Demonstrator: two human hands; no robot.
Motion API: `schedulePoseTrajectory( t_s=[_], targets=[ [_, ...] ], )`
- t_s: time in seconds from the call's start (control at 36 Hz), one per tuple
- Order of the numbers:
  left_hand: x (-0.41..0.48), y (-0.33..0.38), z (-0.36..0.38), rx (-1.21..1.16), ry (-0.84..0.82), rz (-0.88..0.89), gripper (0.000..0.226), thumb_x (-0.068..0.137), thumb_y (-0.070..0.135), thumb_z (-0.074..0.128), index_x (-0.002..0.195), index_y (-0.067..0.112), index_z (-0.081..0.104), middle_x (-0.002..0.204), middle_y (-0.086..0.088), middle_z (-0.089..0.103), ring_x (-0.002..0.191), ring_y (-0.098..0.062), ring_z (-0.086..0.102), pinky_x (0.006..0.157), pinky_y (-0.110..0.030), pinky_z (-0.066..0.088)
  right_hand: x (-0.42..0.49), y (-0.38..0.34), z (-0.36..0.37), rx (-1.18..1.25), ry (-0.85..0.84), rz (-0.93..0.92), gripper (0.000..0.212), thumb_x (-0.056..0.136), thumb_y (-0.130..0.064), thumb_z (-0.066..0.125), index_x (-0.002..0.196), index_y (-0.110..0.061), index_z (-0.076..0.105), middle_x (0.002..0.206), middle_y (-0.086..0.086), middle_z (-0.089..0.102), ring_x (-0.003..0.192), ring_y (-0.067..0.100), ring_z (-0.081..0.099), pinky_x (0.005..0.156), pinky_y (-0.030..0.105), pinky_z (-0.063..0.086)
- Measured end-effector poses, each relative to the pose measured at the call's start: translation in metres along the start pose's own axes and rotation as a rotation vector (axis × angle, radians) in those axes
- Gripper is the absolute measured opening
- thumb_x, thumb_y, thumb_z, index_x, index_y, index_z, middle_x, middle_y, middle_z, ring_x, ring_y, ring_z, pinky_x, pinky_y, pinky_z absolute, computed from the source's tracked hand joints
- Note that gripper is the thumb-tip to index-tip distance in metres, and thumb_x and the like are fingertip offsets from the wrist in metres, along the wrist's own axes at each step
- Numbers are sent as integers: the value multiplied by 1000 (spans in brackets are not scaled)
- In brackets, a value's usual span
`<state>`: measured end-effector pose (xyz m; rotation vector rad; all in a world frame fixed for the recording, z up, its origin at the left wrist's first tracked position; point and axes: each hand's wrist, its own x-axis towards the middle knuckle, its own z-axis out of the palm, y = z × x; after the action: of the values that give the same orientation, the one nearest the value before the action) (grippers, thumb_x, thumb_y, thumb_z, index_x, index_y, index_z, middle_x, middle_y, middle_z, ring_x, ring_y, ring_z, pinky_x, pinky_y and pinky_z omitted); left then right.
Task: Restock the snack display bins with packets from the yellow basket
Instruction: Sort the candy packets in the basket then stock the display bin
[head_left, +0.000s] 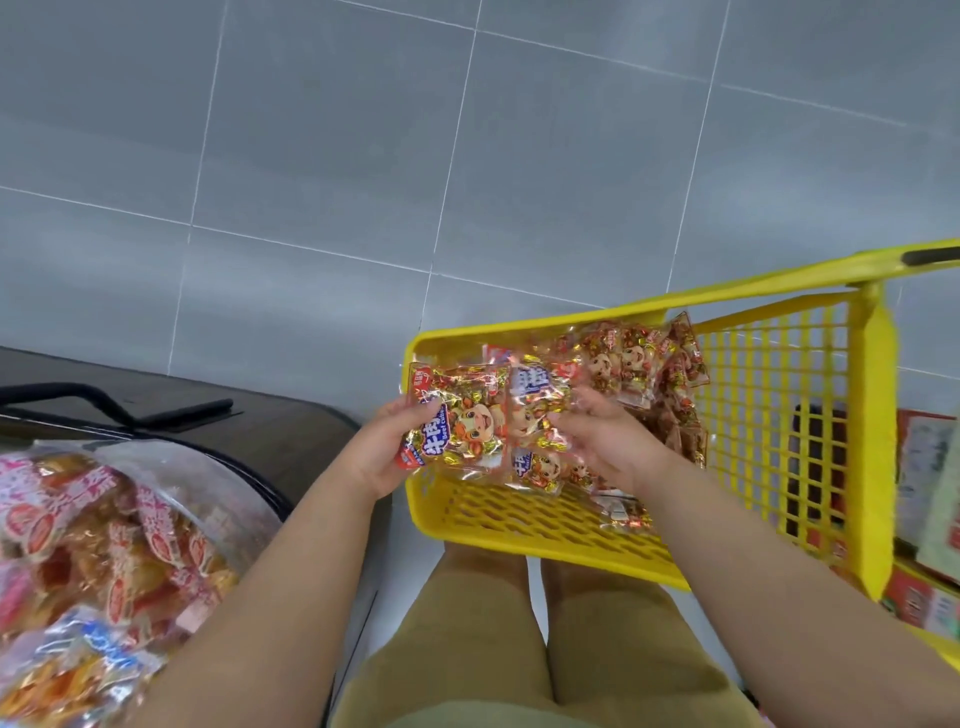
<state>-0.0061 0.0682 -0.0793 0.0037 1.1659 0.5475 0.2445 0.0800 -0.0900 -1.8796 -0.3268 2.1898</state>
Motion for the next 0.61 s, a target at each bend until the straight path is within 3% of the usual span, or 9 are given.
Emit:
schedulePoseTrajectory(
  t_s=[0.14,0.22,0.25,0.33,0.39,0.44,0.53,0.58,0.61],
  targets=[
    [4,-5,9,-90,-9,31,51,81,13,58,131,9,51,113,-18,66,94,-30,68,81,-42,58,5,-1,28,-3,-121,30,75,86,-9,65,148,-19,26,151,8,32,131,27,41,102,45,42],
    [6,-2,12,-21,-18,-5,53,80,5,66,130,14,51,112,-16,67,93,-30,68,79,-43,58,5,-2,40,6,-212,36,45,91,2,52,131,-18,47,123,10,61,107,29,60,79,44,54],
    [6,-1,13,4,-31,-21,52,81,6,65,130,14,51,113,-16,67,96,-31,68,81,-43,57,5,-2,42,15,-228,37,41,92,3,49,127,-18,49,114,8,65,103,29,63,78,43,55],
    [7,2,14,51,-24,-28,53,78,13,60,130,13,51,117,-17,65,101,-33,65,87,-46,54,9,-5,41,75,-235,50,32,94,-1,47,121,-15,55,87,3,65,80,19,62,73,37,54],
    [8,4,12,66,-4,-9,51,77,14,61,127,12,53,114,-17,67,98,-32,67,86,-45,55,13,-7,34,101,-208,44,26,95,-9,51,119,-17,57,85,2,63,78,15,60,74,32,52],
    [9,4,8,93,35,21,51,75,15,64,125,10,55,107,-14,70,92,-28,70,80,-42,59,20,-8,24,36,-38,-27,23,95,-17,54,118,-17,56,103,1,66,87,14,65,76,28,52],
    [8,5,0,156,107,45,55,74,17,67,127,8,54,103,-12,72,88,-25,71,71,-37,60,40,-8,2,-269,504,-146,33,92,-17,56,125,-13,52,116,4,61,76,12,59,66,25,48],
    [7,5,-5,203,149,51,51,78,17,67,127,9,54,102,-10,73,88,-25,72,69,-37,60,53,-8,-8,-325,665,-154,39,89,-14,59,126,-10,49,116,12,60,70,13,57,63,24,44],
    [7,4,-7,224,167,58,46,83,14,66,127,10,54,103,-10,73,88,-25,71,70,-37,59,59,-7,-11,-358,697,-146,44,87,-15,62,127,-9,47,120,14,56,80,19,59,68,25,45]
  ],
)
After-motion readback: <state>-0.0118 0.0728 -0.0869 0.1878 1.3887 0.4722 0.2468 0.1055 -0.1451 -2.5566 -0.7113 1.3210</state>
